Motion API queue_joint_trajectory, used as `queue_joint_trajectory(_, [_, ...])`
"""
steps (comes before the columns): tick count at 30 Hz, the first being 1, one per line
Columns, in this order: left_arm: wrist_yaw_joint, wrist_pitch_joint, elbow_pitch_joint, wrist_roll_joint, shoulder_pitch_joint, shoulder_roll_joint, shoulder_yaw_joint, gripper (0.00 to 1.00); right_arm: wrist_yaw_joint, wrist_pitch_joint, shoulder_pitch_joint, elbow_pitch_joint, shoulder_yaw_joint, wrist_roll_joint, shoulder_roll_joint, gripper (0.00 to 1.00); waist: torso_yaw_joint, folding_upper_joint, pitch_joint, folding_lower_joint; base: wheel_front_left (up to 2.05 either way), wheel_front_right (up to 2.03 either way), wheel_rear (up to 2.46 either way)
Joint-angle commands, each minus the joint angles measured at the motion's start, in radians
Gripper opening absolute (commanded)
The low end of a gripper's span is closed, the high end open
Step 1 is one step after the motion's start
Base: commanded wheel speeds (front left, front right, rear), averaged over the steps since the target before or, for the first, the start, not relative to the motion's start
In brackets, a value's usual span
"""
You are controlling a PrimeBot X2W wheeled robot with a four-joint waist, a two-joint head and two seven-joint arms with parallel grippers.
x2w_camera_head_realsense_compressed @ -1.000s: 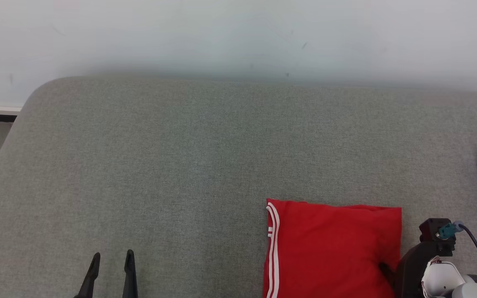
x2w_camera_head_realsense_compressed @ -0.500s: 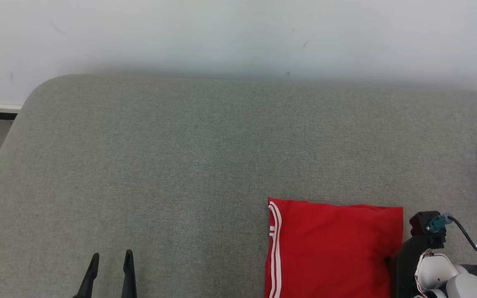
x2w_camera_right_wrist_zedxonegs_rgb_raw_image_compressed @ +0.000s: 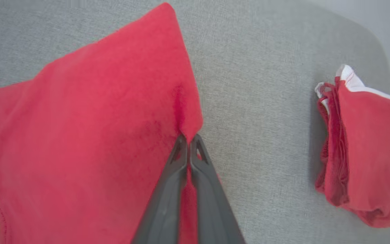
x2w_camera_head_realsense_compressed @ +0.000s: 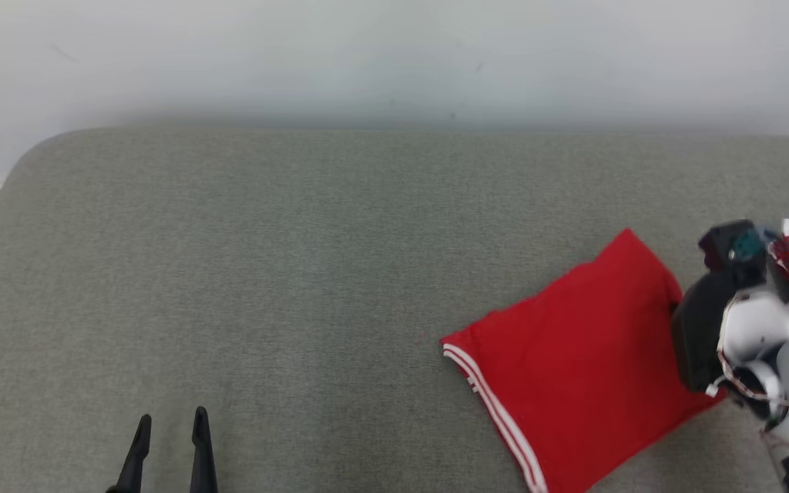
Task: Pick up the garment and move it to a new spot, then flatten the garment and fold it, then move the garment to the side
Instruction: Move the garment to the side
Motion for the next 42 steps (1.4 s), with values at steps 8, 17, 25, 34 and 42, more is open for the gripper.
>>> queue_joint_trajectory(8, [0.018,-0.003,-0.026,-0.022,-0.039,-0.001,-0.007,1.0,-0.003,0.095,-0.2,-0.049,0.082,0.03,-0.096,0.0,-0.085,-0.0003,0.064,-0.0001,0.0,0.0,0.0])
queue_joint_trajectory(17, [0.021,-0.003,-0.061,-0.007,-0.097,-0.001,-0.026,1.0,-0.003,0.125,-0.352,-0.053,0.082,0.032,-0.123,0.0,-0.172,-0.0003,0.143,-0.0001,0.0,0.0,0.0])
queue_joint_trajectory(25, [0.018,-0.003,-0.071,0.027,-0.121,-0.001,-0.031,1.0,-0.003,0.11,-0.407,-0.048,0.05,0.014,-0.15,0.0,-0.253,-0.0003,0.19,-0.0001,0.0,0.0,0.0])
queue_joint_trajectory(34, [-0.007,-0.003,-0.078,0.087,-0.14,-0.001,-0.028,1.0,-0.003,0.011,-0.44,0.004,-0.042,-0.056,-0.175,0.0,-0.295,-0.0003,0.245,-0.0001,0.0,0.0,0.0])
queue_joint_trajectory(42, [-0.025,-0.003,-0.097,0.134,-0.154,0.012,-0.005,1.0,-0.003,-0.15,-0.45,0.121,-0.176,-0.151,-0.181,0.0,-0.296,-0.0003,0.304,-0.0001,0.0,0.0,0.0])
